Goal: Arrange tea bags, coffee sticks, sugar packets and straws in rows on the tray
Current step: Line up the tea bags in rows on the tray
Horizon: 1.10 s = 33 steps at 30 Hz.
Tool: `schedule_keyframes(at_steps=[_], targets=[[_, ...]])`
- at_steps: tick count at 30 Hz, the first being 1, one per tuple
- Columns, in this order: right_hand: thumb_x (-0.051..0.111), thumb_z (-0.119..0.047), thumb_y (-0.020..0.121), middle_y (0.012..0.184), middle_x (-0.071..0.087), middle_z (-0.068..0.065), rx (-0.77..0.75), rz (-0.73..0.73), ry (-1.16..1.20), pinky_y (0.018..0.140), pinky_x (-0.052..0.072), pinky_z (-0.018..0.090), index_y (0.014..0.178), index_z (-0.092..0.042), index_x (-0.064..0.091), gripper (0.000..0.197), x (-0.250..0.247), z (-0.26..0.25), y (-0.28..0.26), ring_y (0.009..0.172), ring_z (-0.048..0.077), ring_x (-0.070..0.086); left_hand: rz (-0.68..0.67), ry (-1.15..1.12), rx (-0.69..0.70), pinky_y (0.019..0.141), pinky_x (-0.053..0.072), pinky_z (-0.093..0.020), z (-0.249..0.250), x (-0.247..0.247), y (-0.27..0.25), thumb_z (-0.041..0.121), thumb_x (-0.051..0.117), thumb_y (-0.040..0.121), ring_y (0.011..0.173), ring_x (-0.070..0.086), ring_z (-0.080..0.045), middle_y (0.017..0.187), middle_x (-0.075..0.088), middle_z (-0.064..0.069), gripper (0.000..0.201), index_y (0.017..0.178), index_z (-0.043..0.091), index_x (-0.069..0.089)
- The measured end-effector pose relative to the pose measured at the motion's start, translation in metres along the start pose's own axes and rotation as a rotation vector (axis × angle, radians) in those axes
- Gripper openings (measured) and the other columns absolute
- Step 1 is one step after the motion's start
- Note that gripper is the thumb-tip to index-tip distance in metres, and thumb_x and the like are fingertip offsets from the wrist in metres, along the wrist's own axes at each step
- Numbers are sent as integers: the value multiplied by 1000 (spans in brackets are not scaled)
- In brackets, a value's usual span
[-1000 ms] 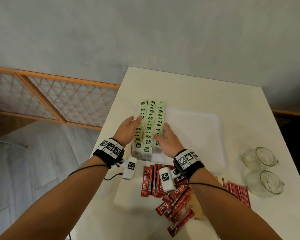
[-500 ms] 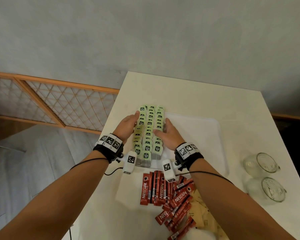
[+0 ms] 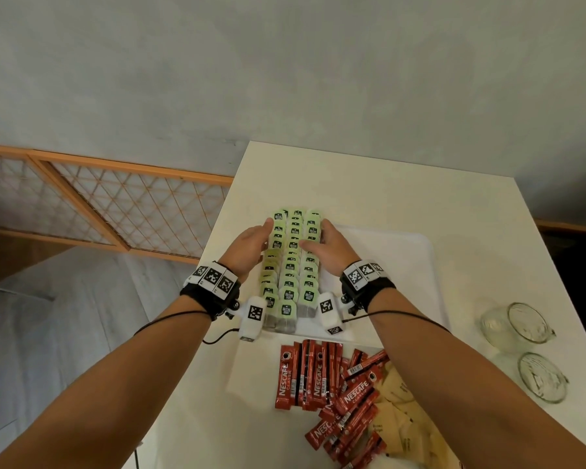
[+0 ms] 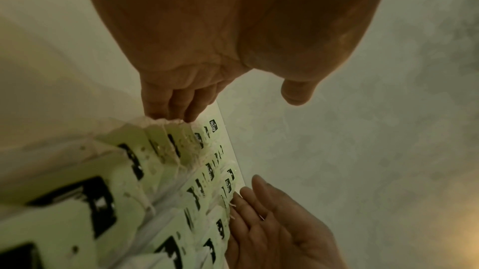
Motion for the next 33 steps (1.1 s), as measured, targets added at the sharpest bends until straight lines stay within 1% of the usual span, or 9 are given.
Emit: schedule_keyframes(at_steps=[2,5,7,11,14,17,24,28,33], targets=[[79,-50,77,132,65,-1,6,-2,-18,100,54,45,141,-21,44,79,-1,1,8,119,20,65,-5,5,-7,81,44,-26,1,0,-1,49,37,105,86,57,-4,89,59,10,33,88,28,55],[79,-81,51,149,53,0,21,-35,-35,108,48,48,151,-27,33,122,-4,38,44,133,22,55,-15,6,14,80,45,-23,3,0,-4,44,35,107,87,61,1,79,71,19,34,92,29,61],[78,-83,49,149,54,-1,20,-46,-45,107,49,47,151,-28,33,124,-6,45,49,132,20,56,-24,13,12,82,46,-22,3,-1,-3,43,35,107,90,62,1,77,72,24,33,95,30,61],[75,-33,89,125,64,-10,37,-2,-111,88,52,26,138,-19,46,58,-8,-12,-6,119,17,63,-15,23,-2,106,45,-37,-4,-6,1,56,50,98,123,58,-19,130,65,2,52,134,19,55],[66,-32,97,151,43,-4,-6,8,-186,109,35,24,156,-12,27,73,-20,-13,-22,141,16,40,20,60,-22,112,39,-39,-7,-10,-2,56,58,94,133,48,-23,150,45,-4,79,155,14,29],[65,-37,97,164,29,-1,-90,40,-232,120,31,38,157,-20,33,70,-34,-9,-40,149,18,32,64,385,52,112,37,-38,-4,-11,-9,60,59,90,140,42,-23,158,35,-4,80,153,20,32],[65,-35,97,119,61,-16,-164,-22,-367,80,44,12,126,-30,62,29,-69,-5,-112,100,-5,59,44,715,225,90,52,-31,-6,5,-45,48,66,90,100,64,-15,112,63,6,41,120,20,59],[67,-36,95,111,62,-17,-190,-30,-446,78,48,17,117,-30,68,22,-76,11,-146,90,2,63,109,951,379,85,41,-23,-5,19,-60,40,69,90,101,60,-16,123,52,3,46,129,20,55],[67,-35,96,114,63,-16,-162,-55,-431,77,47,15,120,-26,67,26,-74,32,-172,93,0,62,64,995,352,94,34,-20,-13,18,-52,24,67,92,116,55,-18,137,50,-5,43,132,20,55]])
Point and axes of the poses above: each hand's wrist, its own y-axis towards the middle knuckle, its own x-axis out of the palm, z = x × y, the point moved 1 cm from there along y, towards the middle knuckle
